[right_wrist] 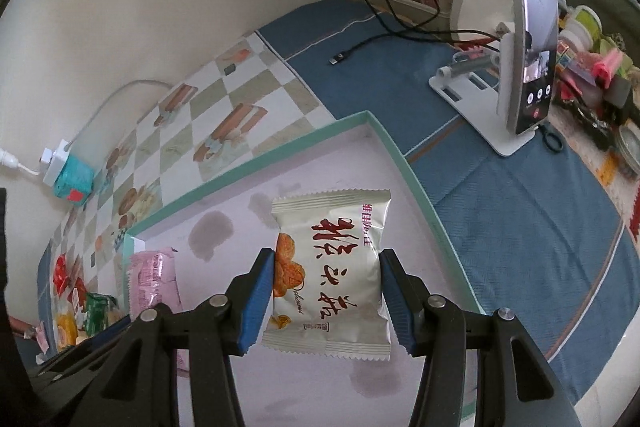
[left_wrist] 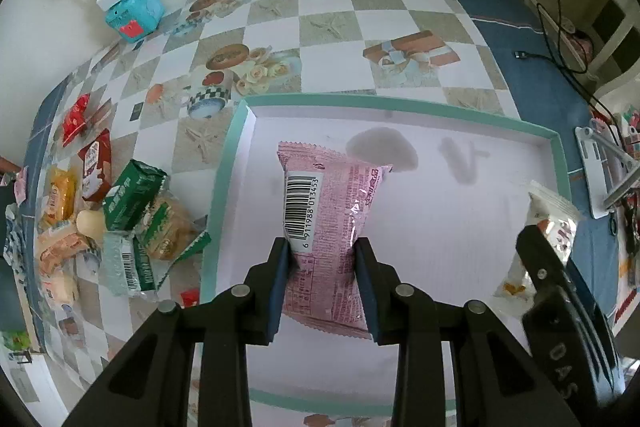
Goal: Organize snacks
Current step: 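Carry the pink bag into the tray with the left tool while the right tool drops the white bag there, then reach the left tool to the wrapped bun while the right tool reaches the green striped packet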
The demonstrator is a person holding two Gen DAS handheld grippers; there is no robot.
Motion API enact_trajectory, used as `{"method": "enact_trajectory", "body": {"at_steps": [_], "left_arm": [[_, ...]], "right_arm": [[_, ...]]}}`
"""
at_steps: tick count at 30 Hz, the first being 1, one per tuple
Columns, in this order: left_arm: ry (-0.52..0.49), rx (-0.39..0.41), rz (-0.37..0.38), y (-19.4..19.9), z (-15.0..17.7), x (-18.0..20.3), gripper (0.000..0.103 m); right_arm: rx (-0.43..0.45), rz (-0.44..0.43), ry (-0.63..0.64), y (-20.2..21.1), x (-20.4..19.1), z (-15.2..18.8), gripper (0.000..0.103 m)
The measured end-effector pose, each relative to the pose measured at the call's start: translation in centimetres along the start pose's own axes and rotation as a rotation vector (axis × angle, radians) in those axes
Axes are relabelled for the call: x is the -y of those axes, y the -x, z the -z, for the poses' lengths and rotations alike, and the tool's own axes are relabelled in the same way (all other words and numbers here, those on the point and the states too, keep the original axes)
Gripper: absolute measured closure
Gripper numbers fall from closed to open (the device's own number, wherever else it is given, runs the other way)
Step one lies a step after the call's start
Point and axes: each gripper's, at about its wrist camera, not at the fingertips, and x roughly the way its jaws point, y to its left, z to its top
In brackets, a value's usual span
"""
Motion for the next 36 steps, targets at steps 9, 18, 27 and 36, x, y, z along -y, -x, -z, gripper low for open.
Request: {"method": "enact_trajectory", "body": {"at_steps": [9,18,27,36], "left_arm": [[0.025,0.019,-0.004,0.2,-0.4,-0.5,0.067],[0.07,0.062,0.01,1.4,-0.6,-2.5,0.054],[0.202,0.126,-0.005,2.3,0.3,-8.8,0.019],[0.375,0.127,-0.086,1.5,3.4,-18.2,0.006]], "right_arm": [[0.014,-0.013,-0.003,0.7,0.3,-0.3,0.046],[0.021,-0.024,0.036,1.6,-1.3,-0.2,0.045],[0.024,-0.014,0.163,2.3,-5.3,1.1,0.033],[0.007,-0.029,0.292,2.8,-9.3,3.7,0.023]]}}
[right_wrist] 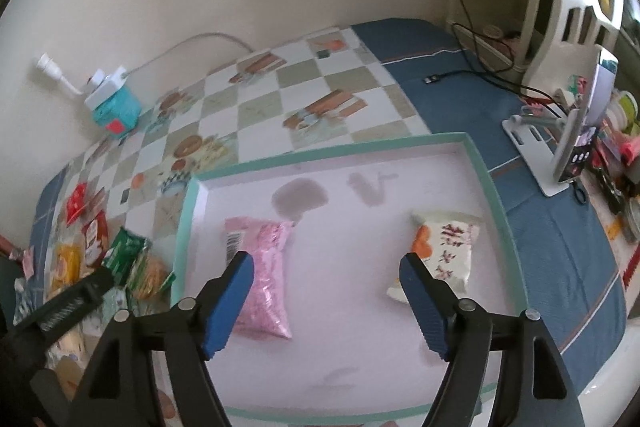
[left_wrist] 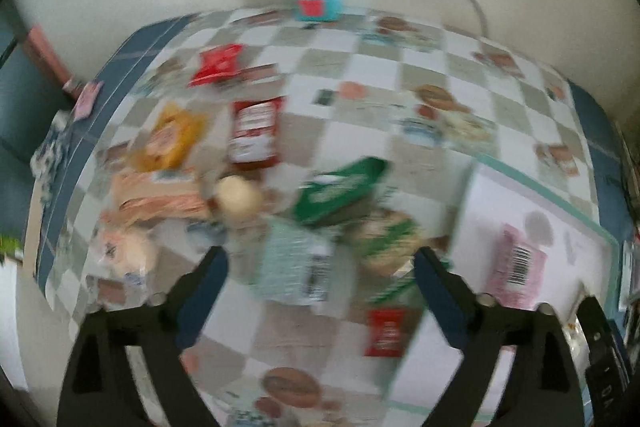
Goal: Organize snacks
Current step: 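Reach the left tool to the wrapped bun while the right tool reaches the green striped packet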
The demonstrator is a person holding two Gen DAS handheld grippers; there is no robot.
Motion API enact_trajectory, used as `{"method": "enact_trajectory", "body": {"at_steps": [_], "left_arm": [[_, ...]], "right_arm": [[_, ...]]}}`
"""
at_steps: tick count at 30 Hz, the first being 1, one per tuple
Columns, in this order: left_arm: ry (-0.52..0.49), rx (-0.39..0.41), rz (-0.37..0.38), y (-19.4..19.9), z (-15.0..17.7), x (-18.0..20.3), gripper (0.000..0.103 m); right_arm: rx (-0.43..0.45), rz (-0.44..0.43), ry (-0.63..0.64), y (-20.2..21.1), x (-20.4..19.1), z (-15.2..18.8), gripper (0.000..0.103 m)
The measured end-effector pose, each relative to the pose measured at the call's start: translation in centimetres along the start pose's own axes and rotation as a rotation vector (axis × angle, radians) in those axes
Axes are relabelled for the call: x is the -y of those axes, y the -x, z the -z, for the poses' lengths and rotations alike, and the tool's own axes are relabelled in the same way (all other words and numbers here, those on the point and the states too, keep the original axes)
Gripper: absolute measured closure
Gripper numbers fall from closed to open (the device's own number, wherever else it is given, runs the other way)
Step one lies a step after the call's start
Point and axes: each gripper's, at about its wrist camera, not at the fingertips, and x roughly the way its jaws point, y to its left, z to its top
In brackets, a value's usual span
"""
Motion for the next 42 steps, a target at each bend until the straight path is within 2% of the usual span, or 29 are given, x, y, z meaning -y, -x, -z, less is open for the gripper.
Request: {"method": "enact_trajectory", "body": {"at_steps": [2,6,10,12,13,18,27,36,42], "left_arm": [[0.054,0.006,-0.002,0.1,0.0,-2.2,0.006],[0.122,0.02,-0.027,0.5,0.1,-5.7,0.006],[0.146,0.037,-0.099,0.6,0.5,-8.6,0.006],[0.164,0.029,-0.11,0.4,0.8,-10.2,0.006],[0.174,0.015,-0.102,0.2,0.9,-10.9,0.006],[0.188,-0.054,-0.059,-0.7,1.9,-13.9,0.006],[0.251,-0.033,-0.048,-0.4,1.6,-19.3,0.006],[0.368,-0.065,0.023,-2.0,1.4,-25.4,0.006],[0.417,-0.088,0.057,-3.1,1.5,-27.6,0.006]], "right_arm": [[-0.001,-0.01,0.029,0.2,-0.9,0.3,0.012],[0.011,-0.007,0.068,0.8,-2.2,0.7,0.012],[0.007,-0.021,0.075,1.2,-3.2,1.2,0.012],[0.009,-0.016,0.075,1.3,-3.6,1.4,0.007],[0.013,-0.017,0.073,1.4,-3.8,1.5,0.0],[0.012,-0.041,0.059,1.6,-5.2,1.9,0.0],[0.032,-0.021,0.099,2.0,-9.3,3.0,0.0],[0.003,-0.068,0.165,1.2,-15.3,4.6,0.0],[-0.039,-0.115,0.202,0.0,-19.0,5.9,0.0]]}}
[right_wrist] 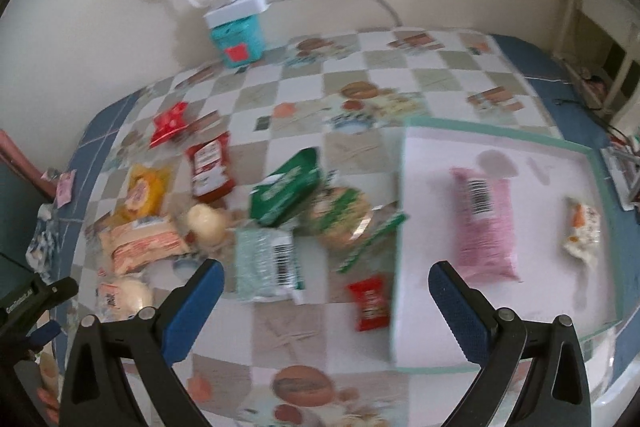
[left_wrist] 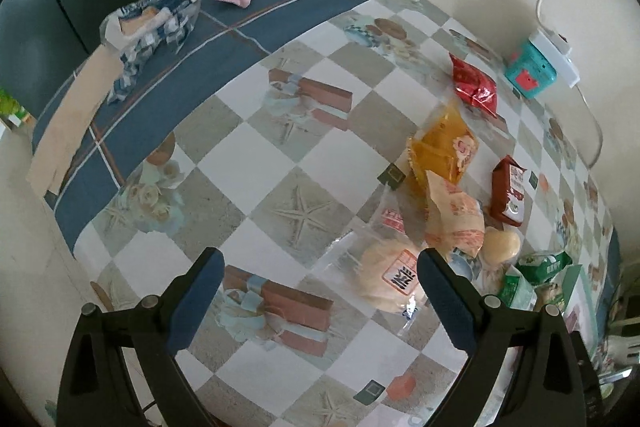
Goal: Organize snacks
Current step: 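Reach the left tool to the wrapped bun while the right tool reaches the green striped packet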
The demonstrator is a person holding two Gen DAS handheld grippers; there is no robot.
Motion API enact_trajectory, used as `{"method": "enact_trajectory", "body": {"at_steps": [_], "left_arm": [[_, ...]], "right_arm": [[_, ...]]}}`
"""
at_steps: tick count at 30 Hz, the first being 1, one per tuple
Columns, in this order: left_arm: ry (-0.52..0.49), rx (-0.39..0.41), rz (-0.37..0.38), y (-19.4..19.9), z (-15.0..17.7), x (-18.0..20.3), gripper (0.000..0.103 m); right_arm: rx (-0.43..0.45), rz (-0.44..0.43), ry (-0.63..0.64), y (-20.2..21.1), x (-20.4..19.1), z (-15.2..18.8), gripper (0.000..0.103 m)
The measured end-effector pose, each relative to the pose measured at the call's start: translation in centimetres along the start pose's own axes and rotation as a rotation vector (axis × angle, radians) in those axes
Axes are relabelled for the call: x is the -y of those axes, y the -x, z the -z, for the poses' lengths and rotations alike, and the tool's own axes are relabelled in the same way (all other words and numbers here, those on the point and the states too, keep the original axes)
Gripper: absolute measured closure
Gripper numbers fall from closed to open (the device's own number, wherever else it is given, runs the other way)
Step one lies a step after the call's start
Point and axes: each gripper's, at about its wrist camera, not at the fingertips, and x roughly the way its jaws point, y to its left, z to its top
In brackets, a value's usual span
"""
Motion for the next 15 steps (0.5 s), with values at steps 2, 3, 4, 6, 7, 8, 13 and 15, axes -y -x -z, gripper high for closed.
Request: {"method": "enact_trajectory", "body": {"at_steps": [2,3,4,6,7,8,13,15], "left_arm": [[0.005,-0.018,0.01,-0.5,-0.1,-0.2,0.006],[0.01,-0.035,0.025,-0.9,-0.1,-0.2,0.006],[0.016,-0.05,0.038,-1.2,0.0,-0.2,0.006],[0.042,-0.084,0.069,-2.0,0.0,-0.1,0.006],[0.054,-0.098,0.083,-2.4,0.1,0.0,0.006],[0.07,-0.111,0.102,-2.7,0.1,0.1,0.006],[0.157,-0.128,0.121,-3.7,-0.1,0.2,0.006],[0.196,-0.148,0.139,-4.4,-0.1,0.1,0.006]], "right_arm": [[-0.005,-0.003,0.022,-0.5,-1.0,0.1,0.0],[-0.009,-0.004,0.03,-0.7,-1.4,0.2,0.0],[-0.016,-0.005,0.039,-1.1,-1.8,0.2,0.0],[-0.033,-0.008,0.06,-2.1,-2.7,0.4,0.0],[-0.042,-0.006,0.069,-2.5,-2.9,0.4,0.0],[-0.049,-0.004,0.077,-2.9,-3.1,0.4,0.0],[-0.083,0.003,0.101,-4.8,-3.9,0.6,0.0],[-0.09,0.002,0.105,-5.3,-4.0,0.6,0.0]]}}
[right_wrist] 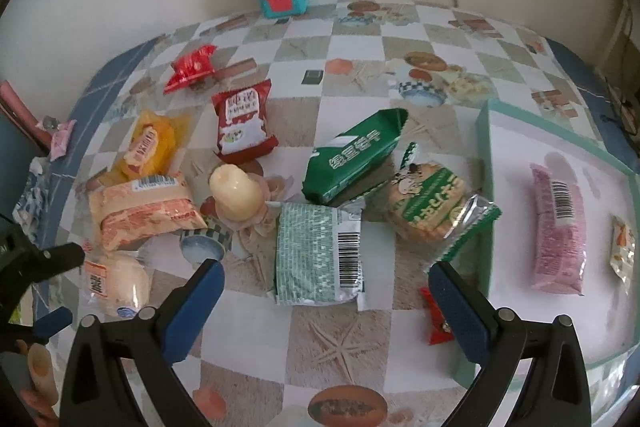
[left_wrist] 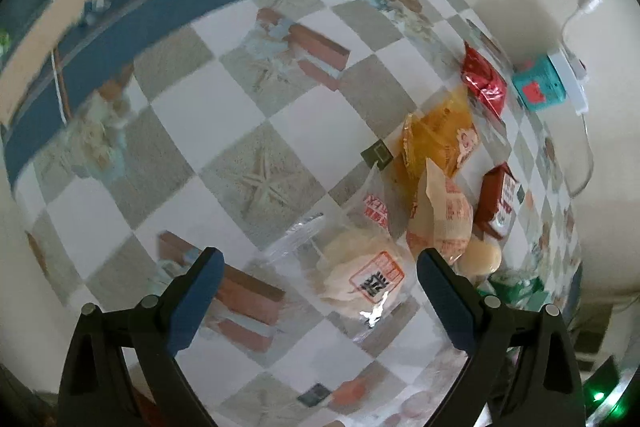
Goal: Organize snacks
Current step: 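Reach the left tool to the wrapped bun while the right tool reaches the green striped packet, then close the left tool on the wrapped bun while the right tool grasps the green striped packet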
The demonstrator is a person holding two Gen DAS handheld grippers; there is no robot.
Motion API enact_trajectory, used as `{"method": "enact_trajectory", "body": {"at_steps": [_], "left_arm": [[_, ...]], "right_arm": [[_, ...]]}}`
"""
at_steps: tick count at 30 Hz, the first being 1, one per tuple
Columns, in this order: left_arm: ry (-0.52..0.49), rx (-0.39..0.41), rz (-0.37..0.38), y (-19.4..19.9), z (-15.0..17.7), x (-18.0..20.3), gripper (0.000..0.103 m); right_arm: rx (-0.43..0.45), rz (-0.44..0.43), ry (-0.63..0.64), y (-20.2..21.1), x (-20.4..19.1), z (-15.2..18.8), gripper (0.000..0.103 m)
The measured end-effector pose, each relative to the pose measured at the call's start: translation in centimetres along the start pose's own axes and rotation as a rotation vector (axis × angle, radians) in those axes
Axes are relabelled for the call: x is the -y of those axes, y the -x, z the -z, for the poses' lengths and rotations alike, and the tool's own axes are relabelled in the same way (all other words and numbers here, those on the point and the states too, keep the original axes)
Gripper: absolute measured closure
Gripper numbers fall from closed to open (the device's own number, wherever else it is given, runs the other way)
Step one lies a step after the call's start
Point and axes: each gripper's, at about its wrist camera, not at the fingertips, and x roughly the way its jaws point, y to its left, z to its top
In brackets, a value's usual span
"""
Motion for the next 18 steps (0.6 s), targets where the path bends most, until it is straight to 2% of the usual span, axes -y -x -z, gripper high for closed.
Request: {"method": "enact_trajectory", "body": {"at_steps": [4,8,12,18], "left_arm": [[0.047,-0.043,0.004,-1.7,0.0,0.2,0.006],[0.036,-0.062,-0.019,-2.8,0.1,1.0,0.006],[0.014,-0.049,-0.054,-3.0,0.0,1.6,0.006],[0.002,-0.058,-0.065,-2.9,0.2,1.9,0.007]], "right_arm": [[-0.013,-0.003,0.013,-1.0,-0.5,-0.2,0.0],[-0.029,-0.007,0.023,-1.9,-0.9,-0.2,0.0],[-0.032,-0.005,0.035,-2.3,-1.3,-0.2,0.002],[-0.047,-0.017,0.022,-2.7,-0.9,0.0,0.034]]}}
